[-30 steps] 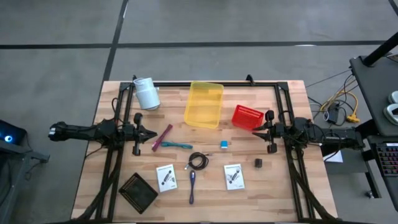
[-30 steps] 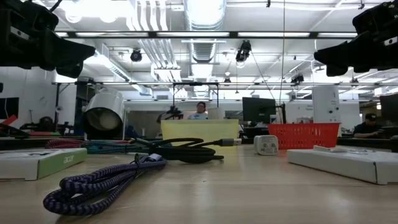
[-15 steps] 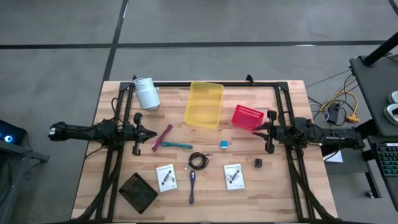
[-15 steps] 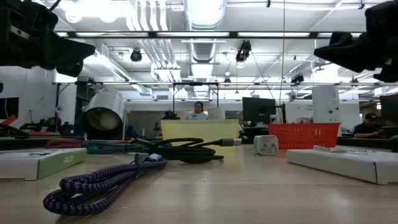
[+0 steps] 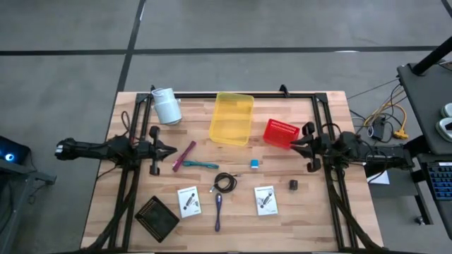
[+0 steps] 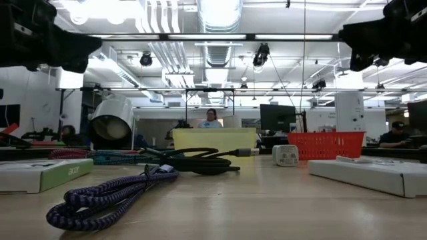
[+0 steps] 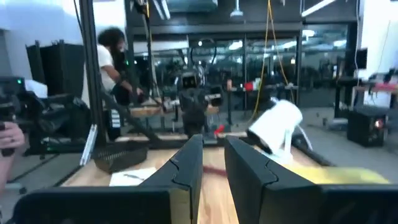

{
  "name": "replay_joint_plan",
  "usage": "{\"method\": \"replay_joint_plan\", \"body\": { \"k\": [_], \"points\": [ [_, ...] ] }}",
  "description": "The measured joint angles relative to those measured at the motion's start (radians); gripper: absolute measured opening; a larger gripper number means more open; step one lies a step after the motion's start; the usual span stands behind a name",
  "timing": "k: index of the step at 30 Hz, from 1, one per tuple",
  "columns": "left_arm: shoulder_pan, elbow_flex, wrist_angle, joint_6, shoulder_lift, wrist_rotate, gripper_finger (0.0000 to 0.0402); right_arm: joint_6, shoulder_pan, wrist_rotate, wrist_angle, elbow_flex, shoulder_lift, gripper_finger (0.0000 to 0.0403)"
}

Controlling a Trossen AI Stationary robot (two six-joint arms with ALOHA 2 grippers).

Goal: Pick and place items into bin
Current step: Put the black charger adapter into the red bin

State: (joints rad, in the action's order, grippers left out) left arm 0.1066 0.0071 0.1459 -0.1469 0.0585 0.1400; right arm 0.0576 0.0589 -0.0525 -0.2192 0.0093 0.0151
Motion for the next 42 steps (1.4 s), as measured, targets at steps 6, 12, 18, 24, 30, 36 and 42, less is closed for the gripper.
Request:
{"method": "replay_joint_plan", "body": {
  "k": [6,12,18,24,30,36,42],
  "points": [
    [0.000,0.002,0.105,-0.052,0.011,0.033,0.0005,-0.088,0.000,0.002,-0.128,0.000,0.000,0.0058],
    [0.000,0.036,0.113,-0.025,0.039,0.056,0.0057,-0.111,0.000,0.029,-0.143,0.001,0.021,0.0118],
    [0.000,0.061,0.132,-0.012,0.078,0.079,0.0130,-0.109,0.000,0.135,-0.180,0.000,0.060,0.0193],
    [0.000,0.052,0.194,0.093,0.130,0.074,0.0152,-0.007,0.000,0.133,-0.173,0.000,0.098,0.0216],
    [0.000,0.009,0.277,0.089,0.187,0.067,0.0153,0.025,0.000,0.134,-0.226,0.001,0.159,0.0215],
    [0.000,0.002,0.371,0.081,0.250,0.067,0.0153,0.101,0.000,0.133,-0.068,0.125,0.260,0.0215],
    [0.000,0.002,0.400,0.080,0.287,0.067,0.0153,0.284,0.000,0.139,0.252,0.334,0.420,0.0215]
  ]
}}
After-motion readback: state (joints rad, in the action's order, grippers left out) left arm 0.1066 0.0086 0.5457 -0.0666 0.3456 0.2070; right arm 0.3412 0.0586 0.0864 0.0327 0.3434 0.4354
